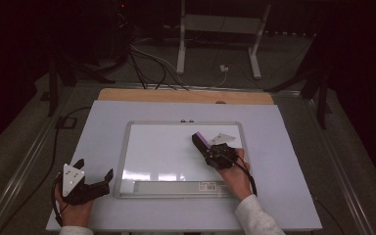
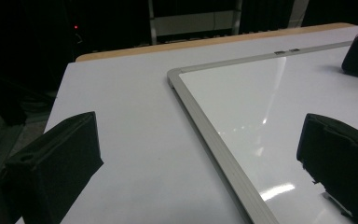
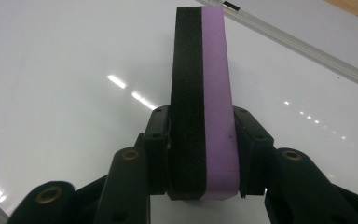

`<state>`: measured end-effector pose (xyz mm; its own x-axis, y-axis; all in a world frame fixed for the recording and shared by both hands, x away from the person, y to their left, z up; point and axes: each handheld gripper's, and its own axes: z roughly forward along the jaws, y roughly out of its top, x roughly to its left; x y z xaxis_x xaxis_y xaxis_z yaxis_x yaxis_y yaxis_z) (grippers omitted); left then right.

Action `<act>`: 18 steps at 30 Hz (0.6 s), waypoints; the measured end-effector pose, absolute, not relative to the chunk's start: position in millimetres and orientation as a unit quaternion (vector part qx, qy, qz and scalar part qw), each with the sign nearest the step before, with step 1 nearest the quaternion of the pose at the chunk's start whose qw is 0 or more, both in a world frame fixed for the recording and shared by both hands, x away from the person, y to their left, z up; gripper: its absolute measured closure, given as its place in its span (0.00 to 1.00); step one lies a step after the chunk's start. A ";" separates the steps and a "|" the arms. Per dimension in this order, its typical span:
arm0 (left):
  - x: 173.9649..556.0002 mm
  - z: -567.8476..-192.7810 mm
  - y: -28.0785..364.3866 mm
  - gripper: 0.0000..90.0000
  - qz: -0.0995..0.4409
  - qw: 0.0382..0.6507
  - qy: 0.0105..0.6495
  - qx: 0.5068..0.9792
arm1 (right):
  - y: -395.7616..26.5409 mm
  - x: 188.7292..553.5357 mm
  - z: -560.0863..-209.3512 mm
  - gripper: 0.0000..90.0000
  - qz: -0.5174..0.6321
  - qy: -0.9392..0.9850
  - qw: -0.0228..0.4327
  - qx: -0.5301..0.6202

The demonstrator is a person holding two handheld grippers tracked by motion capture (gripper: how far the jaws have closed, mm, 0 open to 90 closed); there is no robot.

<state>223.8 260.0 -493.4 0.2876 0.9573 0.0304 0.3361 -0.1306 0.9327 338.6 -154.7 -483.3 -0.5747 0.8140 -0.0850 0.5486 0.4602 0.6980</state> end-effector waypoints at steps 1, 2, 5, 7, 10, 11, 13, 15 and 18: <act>223.8 -493.5 260.0 0.00 0.348 0.446 0.485 0.667 | -155.1 338.7 -482.7 0.70 0.318 0.828 0.211 0.412; 223.8 -493.5 260.0 0.00 0.348 0.447 0.485 0.666 | -155.4 338.8 -482.3 0.70 0.319 0.827 0.212 0.412; 223.9 -493.6 259.9 0.00 0.348 0.446 0.485 0.667 | -156.5 338.6 -480.8 0.70 0.323 0.824 0.213 0.415; 223.9 -493.6 260.0 0.00 0.347 0.446 0.485 0.667 | -156.9 338.4 -479.5 0.70 0.325 0.822 0.214 0.416; 223.9 -493.6 259.9 0.00 0.348 0.446 0.485 0.667 | -157.0 338.2 -478.0 0.70 0.325 0.821 0.217 0.415; 223.9 -493.6 259.9 0.00 0.348 0.446 0.486 0.667 | -157.0 338.3 -477.5 0.70 0.325 0.821 0.218 0.415; 223.8 -493.6 259.9 0.00 0.348 0.446 0.486 0.666 | -157.1 338.4 -476.1 0.70 0.327 0.820 0.218 0.417; 223.9 -493.6 260.0 0.00 0.348 0.446 0.486 0.666 | -157.2 338.5 -474.5 0.70 0.329 0.818 0.219 0.418; 223.8 -493.6 260.0 0.00 0.348 0.446 0.486 0.666 | -157.8 338.9 -472.1 0.70 0.332 0.816 0.220 0.419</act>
